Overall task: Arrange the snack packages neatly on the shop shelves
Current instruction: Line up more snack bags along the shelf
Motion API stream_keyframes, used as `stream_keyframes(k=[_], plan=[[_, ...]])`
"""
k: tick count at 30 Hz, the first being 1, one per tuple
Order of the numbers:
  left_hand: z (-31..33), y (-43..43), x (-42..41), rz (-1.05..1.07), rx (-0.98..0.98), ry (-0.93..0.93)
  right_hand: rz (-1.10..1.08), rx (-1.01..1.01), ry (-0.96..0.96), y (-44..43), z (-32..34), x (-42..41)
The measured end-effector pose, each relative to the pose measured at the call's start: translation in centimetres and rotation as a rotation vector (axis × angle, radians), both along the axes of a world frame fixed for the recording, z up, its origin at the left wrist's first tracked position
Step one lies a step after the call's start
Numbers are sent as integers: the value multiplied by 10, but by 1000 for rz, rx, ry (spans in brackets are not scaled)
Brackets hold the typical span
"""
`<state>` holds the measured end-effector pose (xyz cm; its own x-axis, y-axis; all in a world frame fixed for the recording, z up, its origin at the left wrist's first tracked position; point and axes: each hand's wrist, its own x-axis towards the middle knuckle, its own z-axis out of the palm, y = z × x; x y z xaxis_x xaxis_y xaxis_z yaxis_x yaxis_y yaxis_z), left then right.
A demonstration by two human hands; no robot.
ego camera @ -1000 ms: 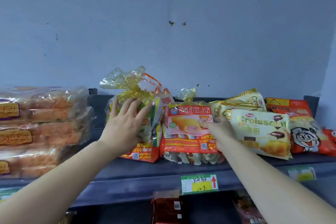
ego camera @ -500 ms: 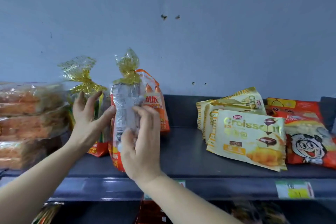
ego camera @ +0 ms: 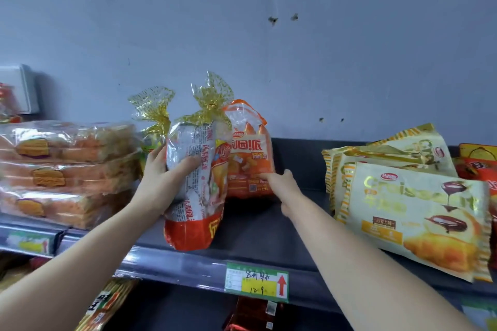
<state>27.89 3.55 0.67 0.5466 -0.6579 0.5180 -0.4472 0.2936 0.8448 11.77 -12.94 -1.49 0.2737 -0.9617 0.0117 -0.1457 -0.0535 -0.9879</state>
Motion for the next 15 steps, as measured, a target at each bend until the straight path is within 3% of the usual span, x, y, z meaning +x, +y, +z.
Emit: stream_keyframes(k=[3,6,8,12,15], plan=[[-5,0,1,-37,1,40,165,210,-178,-9,-3,1],[-10,0,6,-77,7,36,182,186,-281,-5,1,9],[-11,3,0,-100,-46,68,137,45,-231,7,3,22],[-21,2,-8,-138,-97,184,-10,-424,-17,40,1,38],[-25,-2,-11,-127,-73,203,37,-469,96,49,-7,38]])
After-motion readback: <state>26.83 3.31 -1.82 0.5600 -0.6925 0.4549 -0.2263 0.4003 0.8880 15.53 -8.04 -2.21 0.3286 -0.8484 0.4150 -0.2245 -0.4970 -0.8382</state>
